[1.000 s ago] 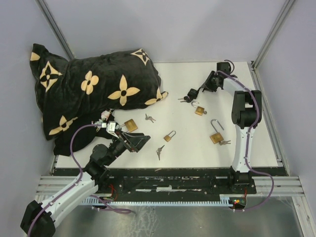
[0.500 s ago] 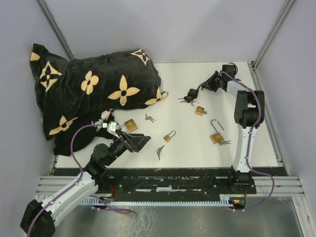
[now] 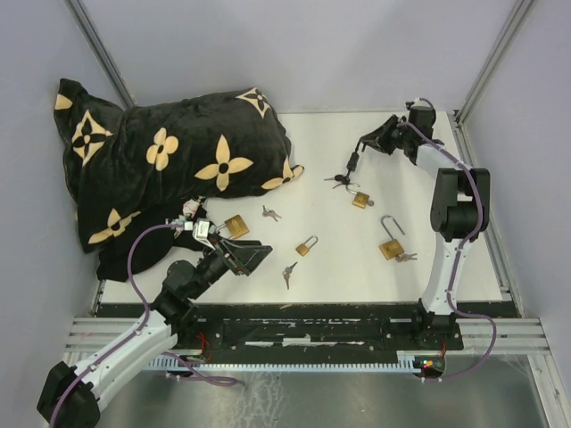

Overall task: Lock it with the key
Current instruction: Pick up the lock from the center of the board.

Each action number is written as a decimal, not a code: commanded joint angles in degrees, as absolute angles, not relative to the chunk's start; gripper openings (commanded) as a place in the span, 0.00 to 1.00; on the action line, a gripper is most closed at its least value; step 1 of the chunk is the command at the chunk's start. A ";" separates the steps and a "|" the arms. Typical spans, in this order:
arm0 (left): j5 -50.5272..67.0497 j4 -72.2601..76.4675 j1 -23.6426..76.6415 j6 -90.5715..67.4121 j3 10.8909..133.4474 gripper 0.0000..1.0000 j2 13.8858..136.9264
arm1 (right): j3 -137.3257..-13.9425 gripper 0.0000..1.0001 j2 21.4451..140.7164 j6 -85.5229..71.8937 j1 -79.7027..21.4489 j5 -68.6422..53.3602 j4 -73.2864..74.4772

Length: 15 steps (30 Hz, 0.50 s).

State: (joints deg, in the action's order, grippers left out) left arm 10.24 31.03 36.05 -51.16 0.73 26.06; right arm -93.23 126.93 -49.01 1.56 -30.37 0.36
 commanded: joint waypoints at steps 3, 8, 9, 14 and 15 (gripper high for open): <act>12.10 38.20 35.86 -51.67 2.69 0.99 25.43 | -90.83 0.02 110.04 -47.13 1.50 -37.43 -7.61; 12.16 41.36 35.86 -51.63 3.28 0.99 27.58 | -87.03 0.02 103.21 -47.21 1.57 -39.64 -6.96; 12.36 42.22 35.90 -51.43 3.44 0.99 28.23 | -86.24 0.02 101.93 -47.19 1.56 -40.07 -6.74; 14.67 45.18 35.86 -49.55 5.47 0.99 32.41 | -83.37 0.01 95.86 -45.81 1.58 -41.90 -5.11; 15.17 45.71 35.88 -48.99 5.90 0.99 33.21 | -82.77 0.02 94.79 -45.60 1.57 -42.28 -4.99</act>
State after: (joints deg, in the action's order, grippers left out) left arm 12.45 39.51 36.05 -51.11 2.17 30.92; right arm -83.81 100.92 -46.04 1.56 -38.24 -2.31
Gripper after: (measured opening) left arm 0.992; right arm 0.146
